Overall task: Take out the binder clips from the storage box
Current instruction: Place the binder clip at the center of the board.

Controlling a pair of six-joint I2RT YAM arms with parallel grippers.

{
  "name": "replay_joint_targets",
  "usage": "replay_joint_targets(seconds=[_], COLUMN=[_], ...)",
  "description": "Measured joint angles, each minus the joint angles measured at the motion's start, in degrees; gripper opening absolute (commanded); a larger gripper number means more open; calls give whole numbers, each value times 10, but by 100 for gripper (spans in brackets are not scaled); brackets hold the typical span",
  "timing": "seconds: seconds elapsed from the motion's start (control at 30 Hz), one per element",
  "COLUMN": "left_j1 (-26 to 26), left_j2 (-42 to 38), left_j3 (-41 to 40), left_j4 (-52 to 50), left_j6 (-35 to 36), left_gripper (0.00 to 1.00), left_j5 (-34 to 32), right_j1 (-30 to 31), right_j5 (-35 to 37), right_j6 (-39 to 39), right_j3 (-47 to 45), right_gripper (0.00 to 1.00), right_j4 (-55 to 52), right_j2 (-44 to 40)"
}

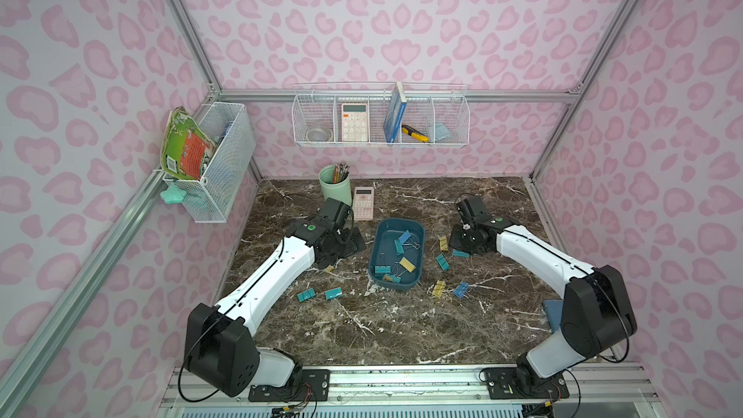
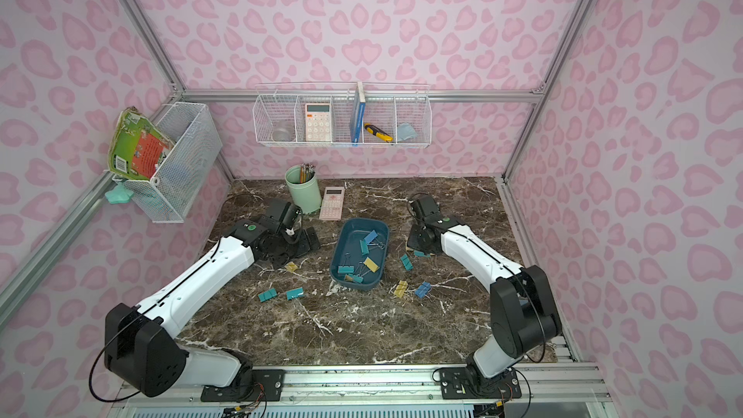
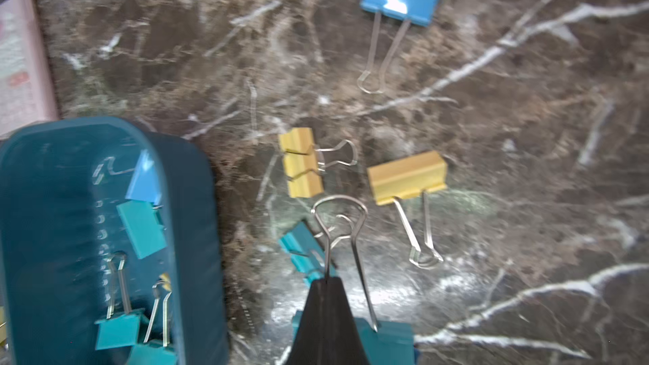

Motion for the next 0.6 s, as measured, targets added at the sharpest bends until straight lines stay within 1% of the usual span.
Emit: replay_joint_targets(seconds=[0.2, 0.33, 0.43, 0.47, 0.53, 0.6], left_j1=[-7, -14, -18, -20, -23, -27], left_j2=[43, 61, 72, 76, 84, 94], left_j3=[34, 49, 59, 62, 70, 78], left_j4=[4, 3, -2, -4, -8, -14], left_j6=[4, 10, 12, 13, 14, 15], left_gripper=[97, 96, 94, 94, 92, 90], left_j5=[29, 42, 51, 53, 60, 65], right_j1=[-69, -102, -115, -117, -120, -122], right_j5=[-13, -24, -34, -36, -38, -41], right_j6=[9, 11, 10, 10, 10, 9], right_j3=[-121, -180, -209, -214, -221, -221], right_gripper=[0, 0, 0, 4, 16, 31], right_j4=[32, 58, 74, 78, 90, 97], right_j2=[-54, -64, -63, -62, -55, -51])
